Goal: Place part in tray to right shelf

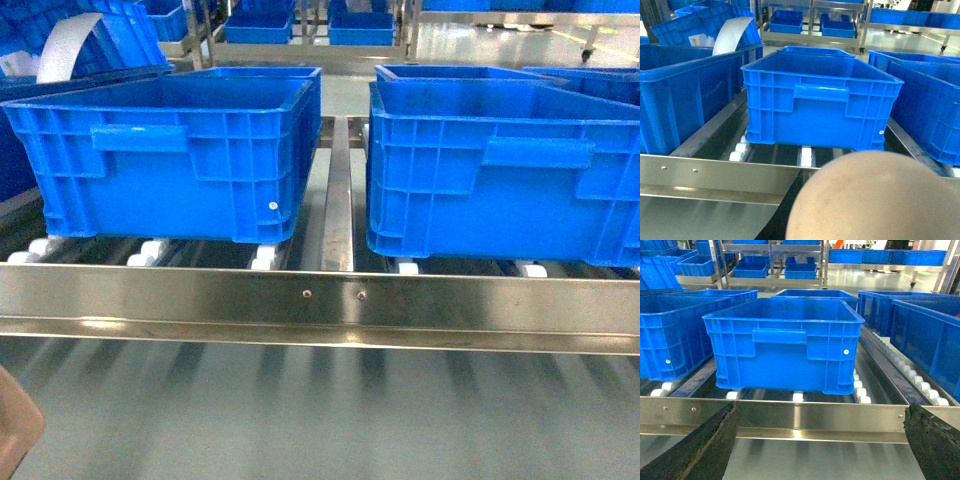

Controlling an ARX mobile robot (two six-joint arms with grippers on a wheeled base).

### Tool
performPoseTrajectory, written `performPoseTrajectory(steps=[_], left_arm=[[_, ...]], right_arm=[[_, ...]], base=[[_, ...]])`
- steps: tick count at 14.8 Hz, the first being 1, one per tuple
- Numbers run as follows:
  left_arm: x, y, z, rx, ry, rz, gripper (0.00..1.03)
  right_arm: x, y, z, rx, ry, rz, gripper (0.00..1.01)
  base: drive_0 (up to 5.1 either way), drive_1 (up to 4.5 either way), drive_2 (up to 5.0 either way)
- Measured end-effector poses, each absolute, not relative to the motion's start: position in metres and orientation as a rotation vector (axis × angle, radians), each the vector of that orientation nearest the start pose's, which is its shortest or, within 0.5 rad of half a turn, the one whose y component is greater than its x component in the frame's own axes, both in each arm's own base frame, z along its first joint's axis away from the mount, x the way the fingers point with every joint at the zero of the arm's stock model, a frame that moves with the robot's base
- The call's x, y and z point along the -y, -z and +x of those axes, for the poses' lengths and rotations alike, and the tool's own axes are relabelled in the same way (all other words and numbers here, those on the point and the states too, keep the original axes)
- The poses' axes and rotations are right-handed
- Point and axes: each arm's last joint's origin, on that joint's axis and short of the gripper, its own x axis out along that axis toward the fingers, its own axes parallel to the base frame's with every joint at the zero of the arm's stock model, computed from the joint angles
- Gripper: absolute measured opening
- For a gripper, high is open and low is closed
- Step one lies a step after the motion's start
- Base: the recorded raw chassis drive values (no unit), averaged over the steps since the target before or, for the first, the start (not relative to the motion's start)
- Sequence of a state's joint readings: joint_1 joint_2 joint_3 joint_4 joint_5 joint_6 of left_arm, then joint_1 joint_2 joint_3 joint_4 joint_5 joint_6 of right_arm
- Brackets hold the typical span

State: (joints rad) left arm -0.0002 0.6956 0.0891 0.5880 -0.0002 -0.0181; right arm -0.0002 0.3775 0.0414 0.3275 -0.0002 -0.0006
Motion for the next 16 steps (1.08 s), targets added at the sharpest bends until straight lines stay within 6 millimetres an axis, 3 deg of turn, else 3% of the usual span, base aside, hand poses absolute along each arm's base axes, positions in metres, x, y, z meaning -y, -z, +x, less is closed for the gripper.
performPoseTrajectory(steps=[1, 2, 5, 7, 16], left_arm=[[0.000, -0.178, 0.145, -0.018, -0.001, -0.018, 0.12], [0.000, -0.176, 0.142, -0.019, 0.000, -0.018, 0.12], [0.000, -0.171, 0.132, 0.001, 0.000, -0.018, 0.12], [0.000, -0.170, 0.124, 0.006, 0.000, -0.017, 0.12], [0.000, -0.171, 0.110, 0.010, 0.000, -0.017, 0.12]], right_arm=[[0.000, -0.176, 0.122, -0.009, 0.000, -0.001, 0.98], [0.000, -0.176, 0.122, -0.010, 0.000, 0.000, 0.89], [0.000, -0.170, 0.116, 0.002, 0.000, 0.000, 0.50], [0.000, -0.170, 0.111, 0.010, 0.000, 0.000, 0.04], [0.000, -0.168, 0.097, 0.009, 0.000, 0.001, 0.02]], base=[[0.0, 0.00, 0.0], [0.0, 0.00, 0.0], [0.0, 0.00, 0.0], [0.0, 0.00, 0.0], [0.0, 0.00, 0.0]])
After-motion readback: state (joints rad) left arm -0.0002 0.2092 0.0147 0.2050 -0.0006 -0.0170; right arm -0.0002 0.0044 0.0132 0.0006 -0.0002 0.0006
